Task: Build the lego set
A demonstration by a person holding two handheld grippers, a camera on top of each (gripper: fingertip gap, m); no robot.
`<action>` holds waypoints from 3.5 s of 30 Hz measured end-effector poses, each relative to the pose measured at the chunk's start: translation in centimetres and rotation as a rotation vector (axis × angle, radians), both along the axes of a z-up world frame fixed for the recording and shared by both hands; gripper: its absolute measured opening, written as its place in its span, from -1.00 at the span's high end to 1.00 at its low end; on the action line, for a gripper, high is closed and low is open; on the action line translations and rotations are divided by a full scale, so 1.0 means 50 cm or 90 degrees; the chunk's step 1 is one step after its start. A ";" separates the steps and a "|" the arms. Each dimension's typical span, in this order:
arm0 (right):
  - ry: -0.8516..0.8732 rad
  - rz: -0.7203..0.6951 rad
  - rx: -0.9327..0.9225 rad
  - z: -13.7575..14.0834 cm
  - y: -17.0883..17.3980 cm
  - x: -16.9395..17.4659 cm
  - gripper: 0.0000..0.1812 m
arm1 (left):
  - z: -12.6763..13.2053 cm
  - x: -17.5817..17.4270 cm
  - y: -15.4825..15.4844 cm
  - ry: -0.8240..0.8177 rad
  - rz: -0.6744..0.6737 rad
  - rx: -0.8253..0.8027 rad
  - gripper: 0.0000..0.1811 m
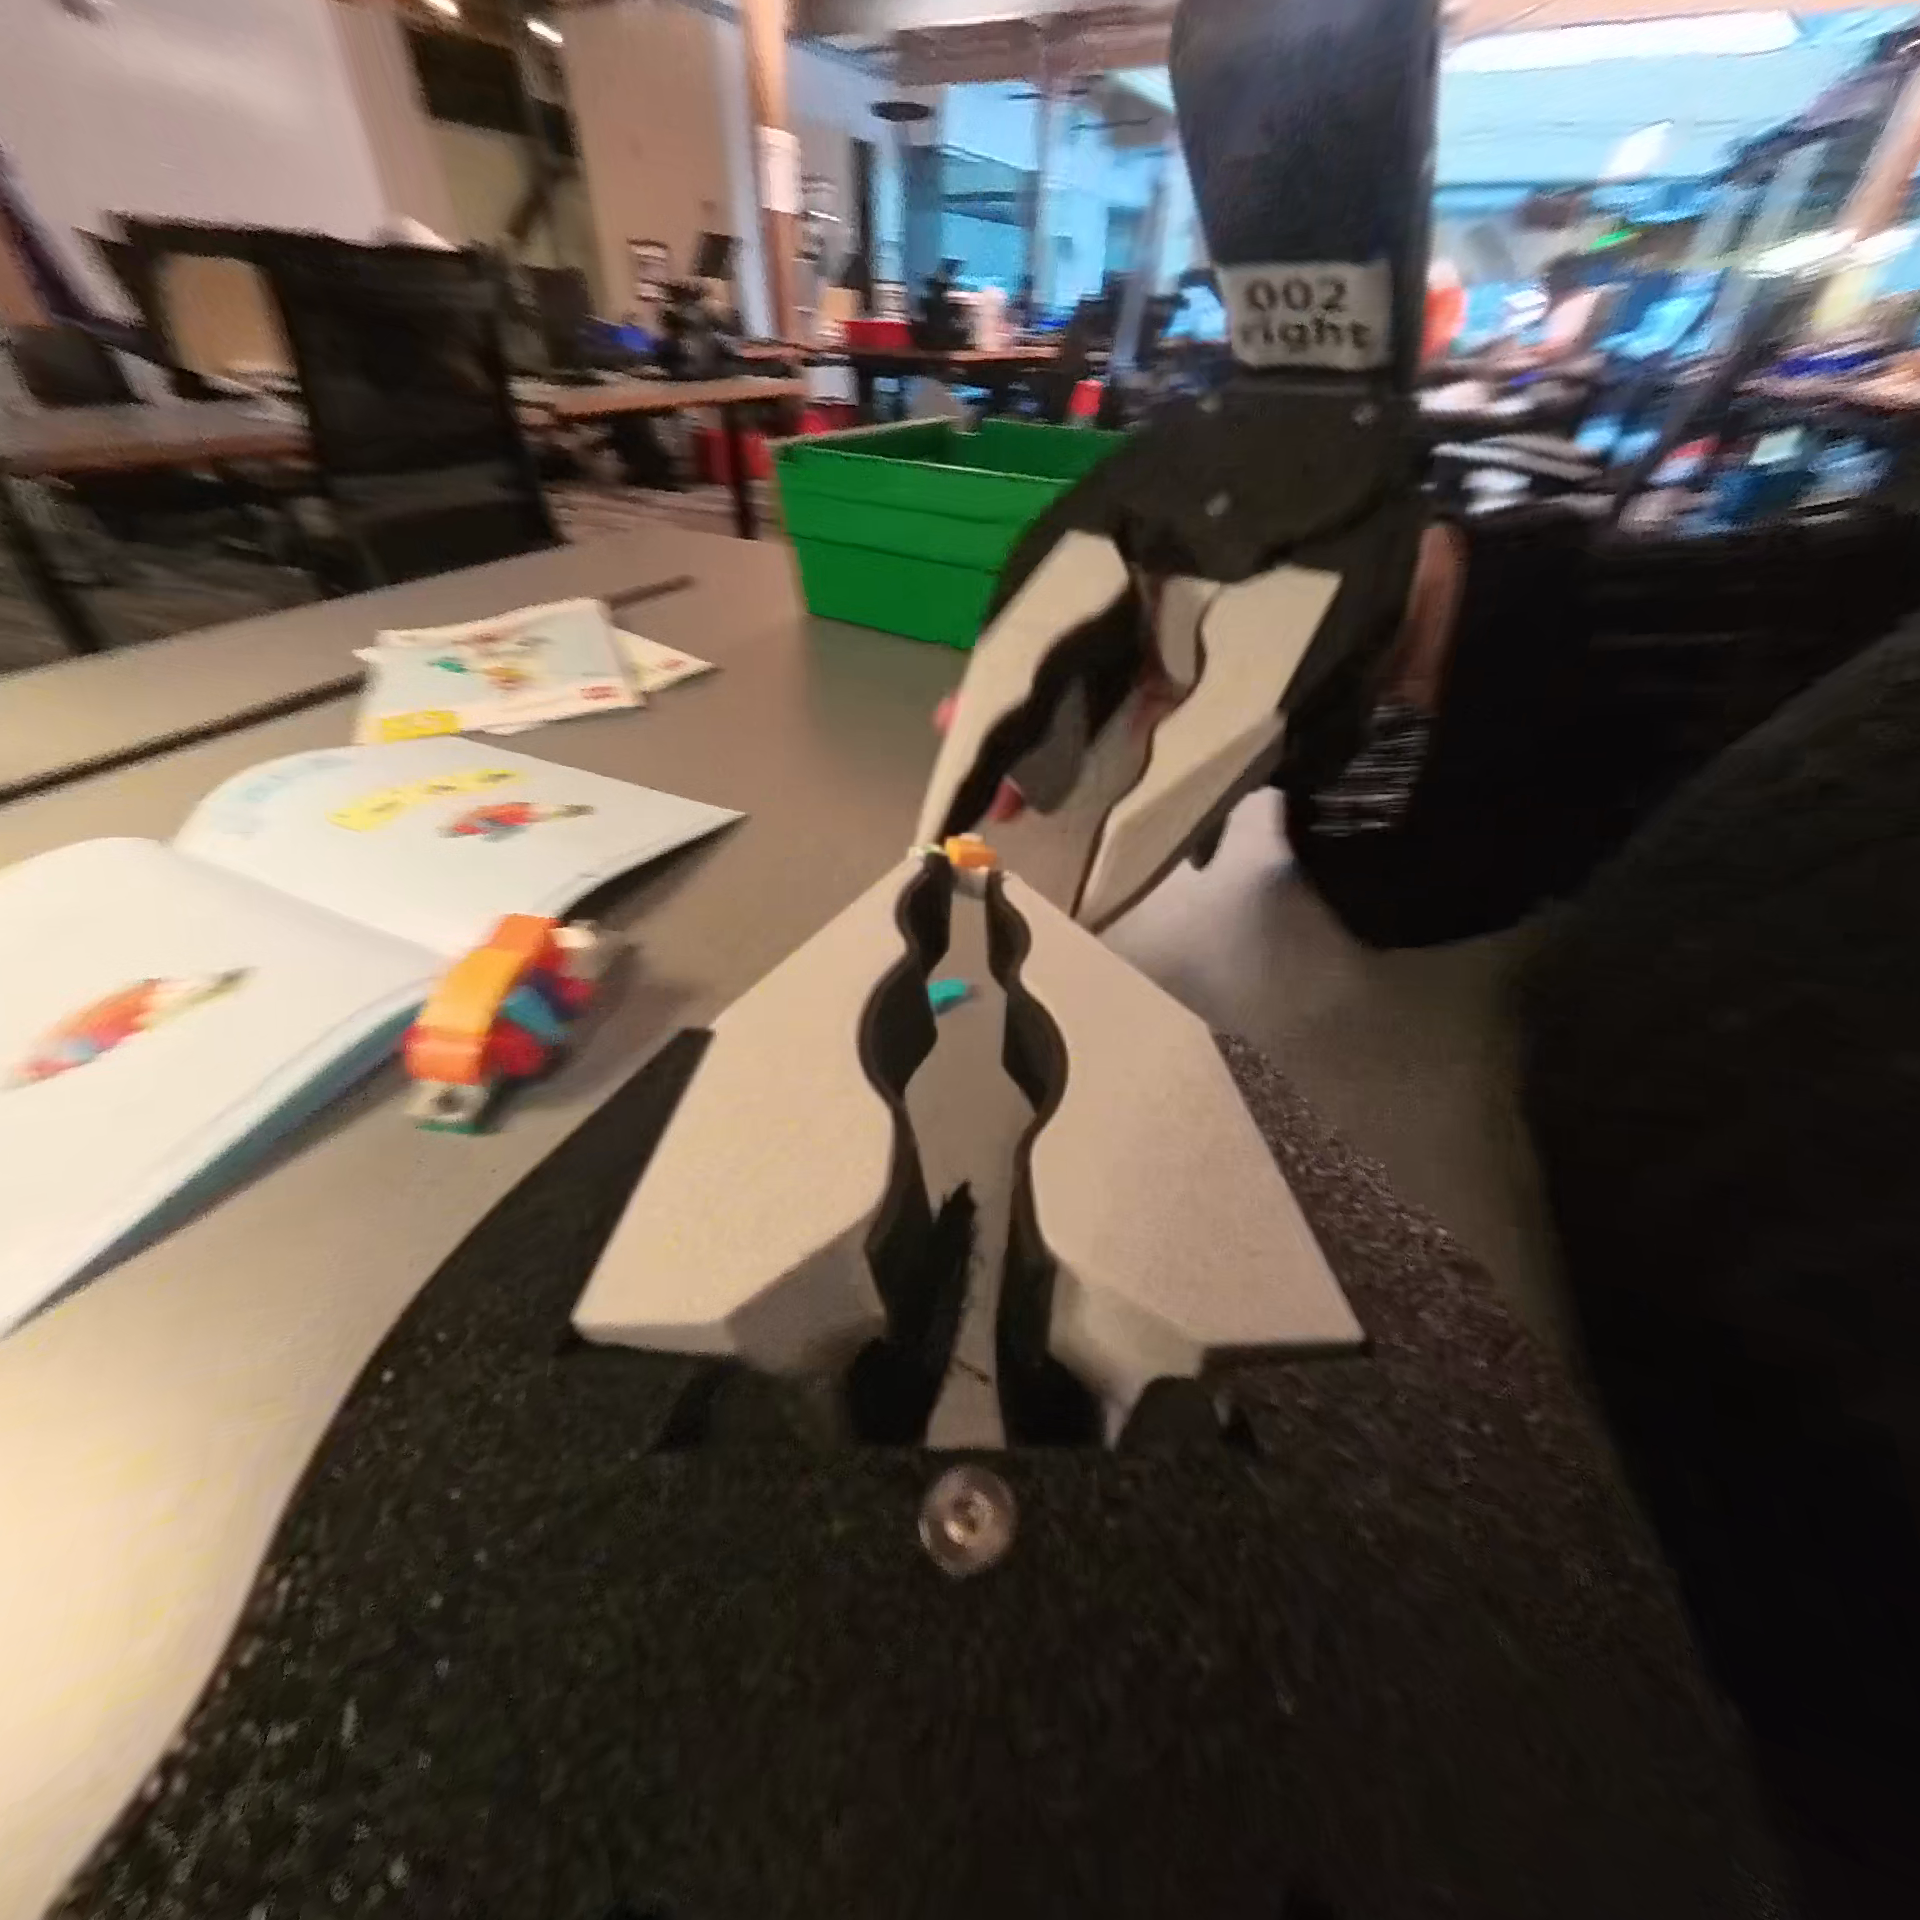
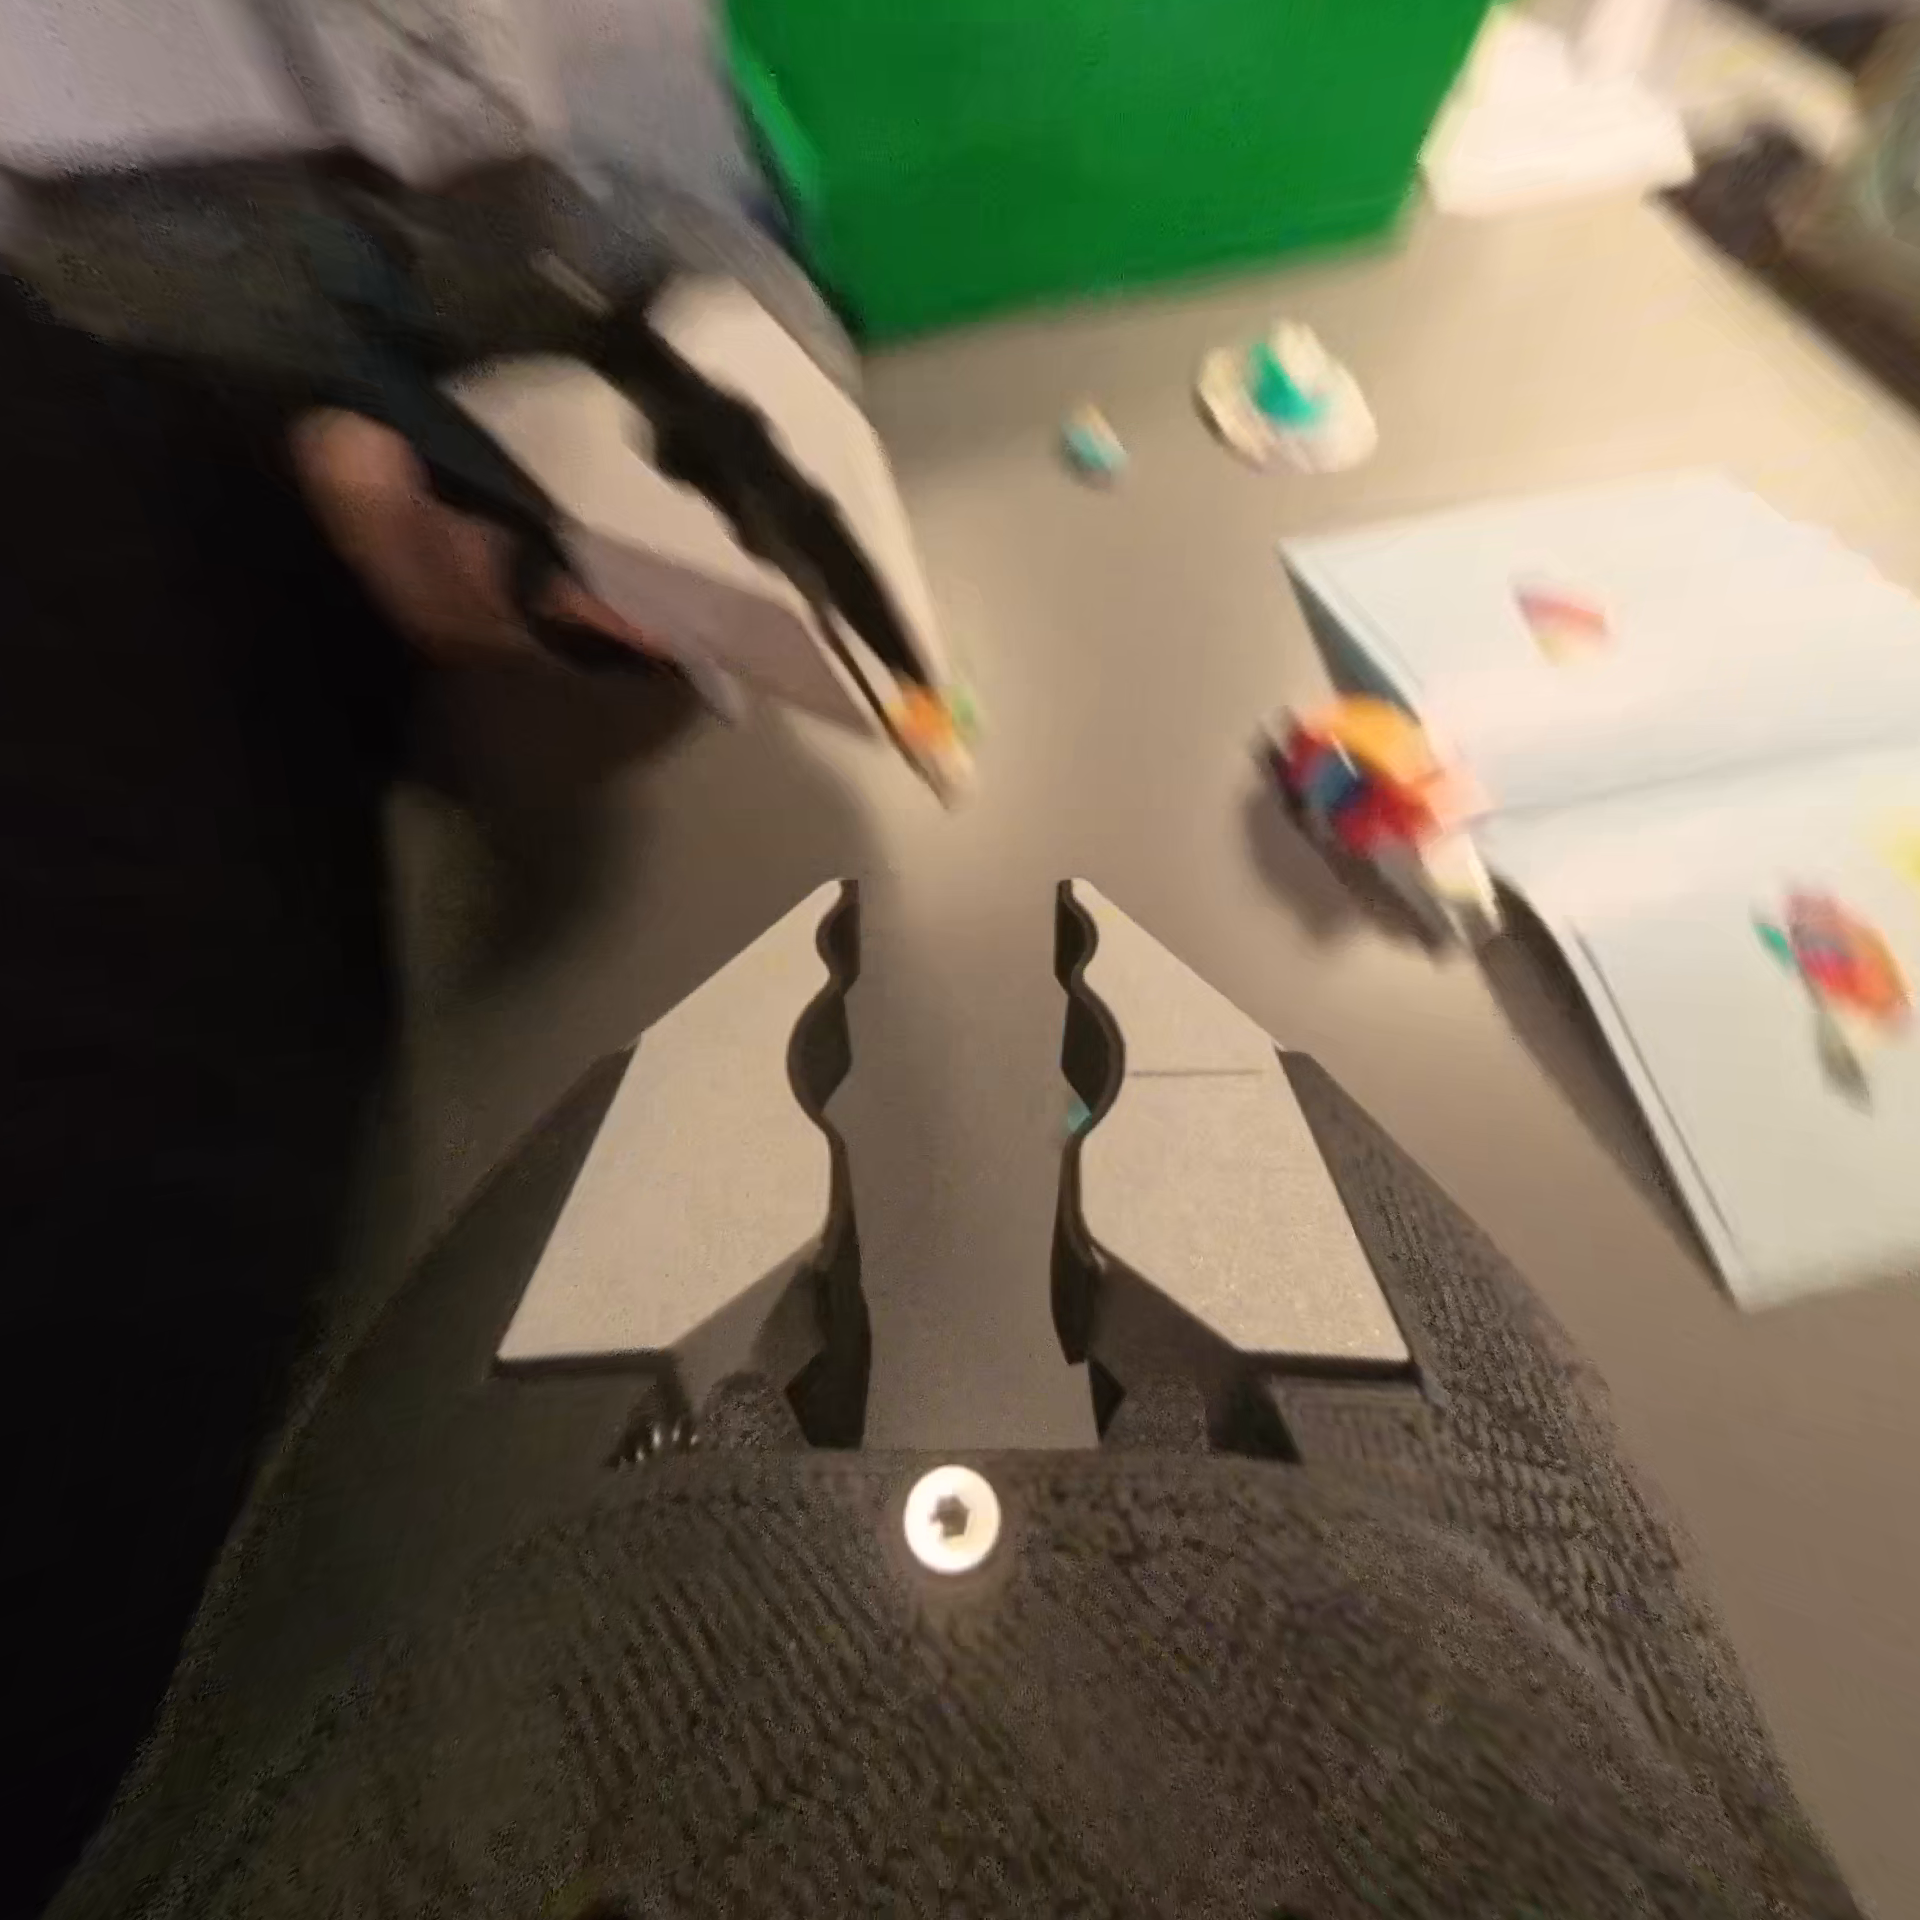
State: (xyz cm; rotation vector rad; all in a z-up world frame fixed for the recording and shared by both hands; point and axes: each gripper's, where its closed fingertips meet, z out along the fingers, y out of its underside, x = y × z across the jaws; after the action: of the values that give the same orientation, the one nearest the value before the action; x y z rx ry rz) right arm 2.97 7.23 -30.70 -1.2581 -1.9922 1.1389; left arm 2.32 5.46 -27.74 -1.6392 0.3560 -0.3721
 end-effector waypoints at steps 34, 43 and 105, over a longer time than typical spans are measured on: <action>0.209 0.135 0.101 0.103 -0.078 0.012 0.94 | 0.041 0.038 -0.033 -0.083 -0.117 0.070 0.96; 0.237 0.066 0.077 0.116 -0.072 -0.003 0.93 | 0.053 0.021 -0.030 -0.064 -0.074 0.108 0.95; 0.240 -0.015 0.014 0.129 -0.048 -0.020 0.82 | 0.071 -0.002 -0.021 -0.052 -0.050 0.168 0.95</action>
State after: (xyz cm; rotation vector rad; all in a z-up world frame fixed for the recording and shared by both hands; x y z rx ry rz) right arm 1.98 4.84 -24.23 -0.9682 -1.6991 1.2358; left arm 2.22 4.39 -24.19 -1.3509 0.3913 -0.4304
